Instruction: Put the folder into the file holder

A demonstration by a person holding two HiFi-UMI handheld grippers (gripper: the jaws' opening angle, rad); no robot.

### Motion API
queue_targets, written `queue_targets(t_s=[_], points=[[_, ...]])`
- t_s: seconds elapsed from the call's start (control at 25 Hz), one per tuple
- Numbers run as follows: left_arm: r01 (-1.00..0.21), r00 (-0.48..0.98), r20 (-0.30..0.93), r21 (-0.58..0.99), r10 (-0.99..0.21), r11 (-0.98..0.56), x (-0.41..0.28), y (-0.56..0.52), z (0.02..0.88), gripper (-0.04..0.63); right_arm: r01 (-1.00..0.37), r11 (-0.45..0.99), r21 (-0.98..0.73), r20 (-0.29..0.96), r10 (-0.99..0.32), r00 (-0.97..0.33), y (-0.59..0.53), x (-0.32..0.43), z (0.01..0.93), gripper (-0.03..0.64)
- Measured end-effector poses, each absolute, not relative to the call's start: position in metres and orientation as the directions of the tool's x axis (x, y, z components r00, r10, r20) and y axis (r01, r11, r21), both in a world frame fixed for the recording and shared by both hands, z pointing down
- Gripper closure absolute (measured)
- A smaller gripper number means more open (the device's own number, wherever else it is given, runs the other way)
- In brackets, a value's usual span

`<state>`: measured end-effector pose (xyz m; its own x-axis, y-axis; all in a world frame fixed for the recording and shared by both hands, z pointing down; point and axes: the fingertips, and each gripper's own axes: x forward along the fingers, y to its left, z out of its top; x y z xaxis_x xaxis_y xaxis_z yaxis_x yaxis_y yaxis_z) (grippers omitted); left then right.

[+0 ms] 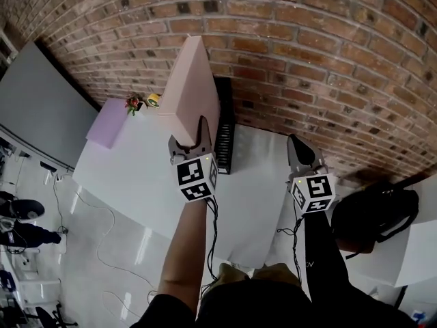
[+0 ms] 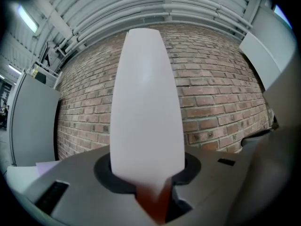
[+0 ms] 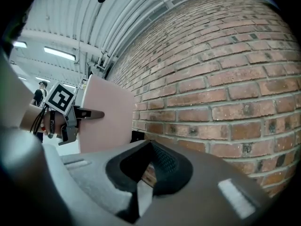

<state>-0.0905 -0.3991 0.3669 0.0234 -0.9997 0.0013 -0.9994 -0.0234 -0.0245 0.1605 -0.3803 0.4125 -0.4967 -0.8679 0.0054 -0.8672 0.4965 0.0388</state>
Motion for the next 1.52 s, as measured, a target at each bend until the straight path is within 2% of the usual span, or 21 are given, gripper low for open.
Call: queue_targets(t_s=[0.32, 1.08, 1.52], points=[[-0.999, -0.014, 0.008, 0.028, -1.0, 0.014, -0.094, -0.423, 0.386, 0.449, -0.85, 0.526, 0.04, 0.026, -0.851, -0.525, -0.401, 0.162, 0.427, 0.617], [-1.0, -0.024, 0.015, 0.019, -1.0, 0.024, -0.092, -0.458, 0.406, 0.445, -0.852, 0.522, 0.032, 0.049, -0.852, -0.521, -0.424, 0.17, 0.44, 0.617], [-0.999, 0.039, 0.031, 0.022, -0.999, -0.038, -0.095, -0.459, 0.435, 0.445, -0.857, 0.514, 0.03, 0.069, -0.856, -0.512, -0.426, 0.172, 0.45, 0.617]])
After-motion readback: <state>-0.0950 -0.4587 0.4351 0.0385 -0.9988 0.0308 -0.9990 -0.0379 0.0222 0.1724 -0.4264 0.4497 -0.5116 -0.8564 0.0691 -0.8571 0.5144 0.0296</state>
